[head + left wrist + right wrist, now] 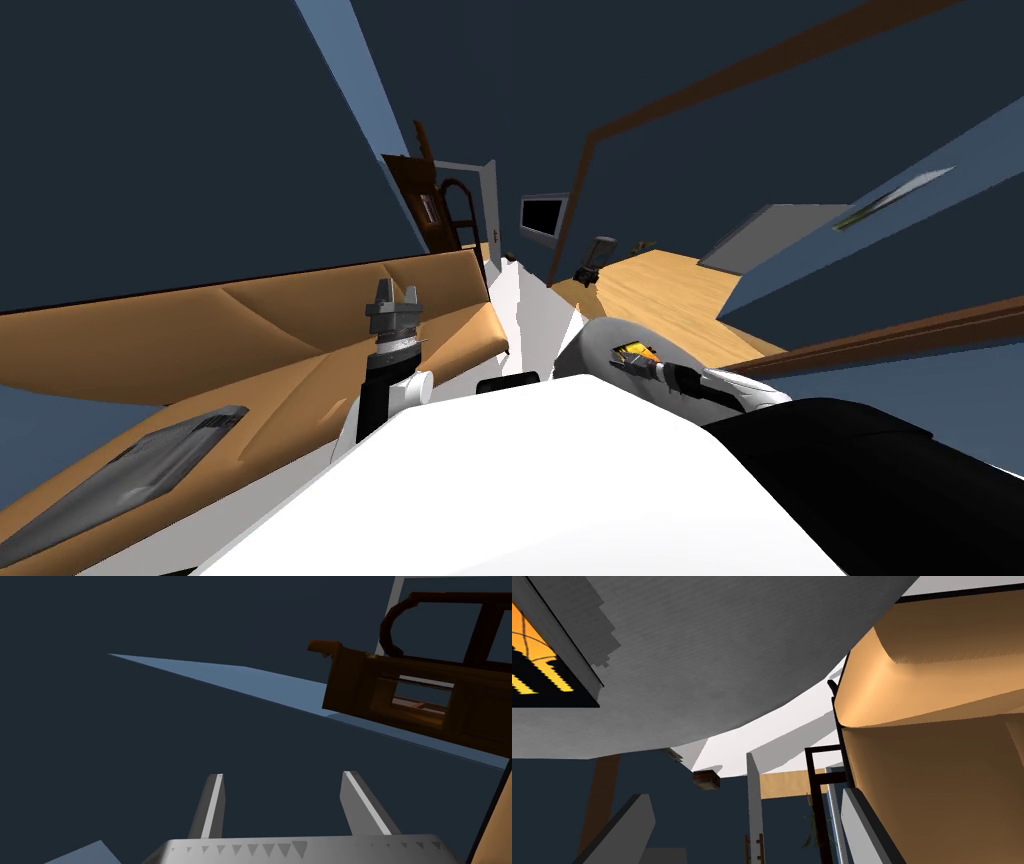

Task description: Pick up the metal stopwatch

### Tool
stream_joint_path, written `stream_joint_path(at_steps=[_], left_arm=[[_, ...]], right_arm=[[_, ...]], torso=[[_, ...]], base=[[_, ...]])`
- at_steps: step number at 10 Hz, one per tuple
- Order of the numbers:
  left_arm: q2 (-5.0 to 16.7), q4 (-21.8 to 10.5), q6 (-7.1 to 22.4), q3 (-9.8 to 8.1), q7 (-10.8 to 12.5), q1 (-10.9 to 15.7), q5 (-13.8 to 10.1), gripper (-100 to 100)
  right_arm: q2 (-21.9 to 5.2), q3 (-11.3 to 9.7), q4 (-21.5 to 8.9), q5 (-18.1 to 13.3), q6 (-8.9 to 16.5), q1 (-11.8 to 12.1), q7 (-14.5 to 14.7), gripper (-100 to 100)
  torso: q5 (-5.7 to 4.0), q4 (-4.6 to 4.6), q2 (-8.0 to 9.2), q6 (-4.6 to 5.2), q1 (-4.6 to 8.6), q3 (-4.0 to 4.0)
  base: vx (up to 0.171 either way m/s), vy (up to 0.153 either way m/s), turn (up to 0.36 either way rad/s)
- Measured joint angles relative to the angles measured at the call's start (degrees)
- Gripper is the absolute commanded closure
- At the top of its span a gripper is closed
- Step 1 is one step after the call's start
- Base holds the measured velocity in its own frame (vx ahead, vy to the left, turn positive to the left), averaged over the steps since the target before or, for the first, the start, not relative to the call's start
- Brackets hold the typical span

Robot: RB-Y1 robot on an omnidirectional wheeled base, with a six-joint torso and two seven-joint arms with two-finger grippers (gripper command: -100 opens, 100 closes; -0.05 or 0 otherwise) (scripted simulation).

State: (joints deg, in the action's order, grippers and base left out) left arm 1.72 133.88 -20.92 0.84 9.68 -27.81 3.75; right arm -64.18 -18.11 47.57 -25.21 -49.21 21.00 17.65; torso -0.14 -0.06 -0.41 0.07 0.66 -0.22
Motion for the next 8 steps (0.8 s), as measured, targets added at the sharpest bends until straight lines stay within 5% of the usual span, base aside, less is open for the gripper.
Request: stream_joint_path(at_steps=[3, 8], left_arm=[[0.0, 0.0, 0.0, -0.01, 0.0, 0.0, 0.0, 0], [0.0, 0.0, 0.0, 0.0, 0.0, 0.0, 0.0, 0]], right_arm=[[-3.0, -0.7, -3.4, -1.7, -0.4, -0.4, 0.3, -100], [-5.1, -2.8, -3.0, -2.8, 3.6, 3.1, -0.2, -100]], torso=[[-0.05, 0.01, 0.1, 0.07, 0.16, 0.05], [0.0, 0.09, 0.41, 0.12, -0.2, 0.24]], base=[[0.006, -0.144, 0.101], [-0.053, -0.078, 0.011]])
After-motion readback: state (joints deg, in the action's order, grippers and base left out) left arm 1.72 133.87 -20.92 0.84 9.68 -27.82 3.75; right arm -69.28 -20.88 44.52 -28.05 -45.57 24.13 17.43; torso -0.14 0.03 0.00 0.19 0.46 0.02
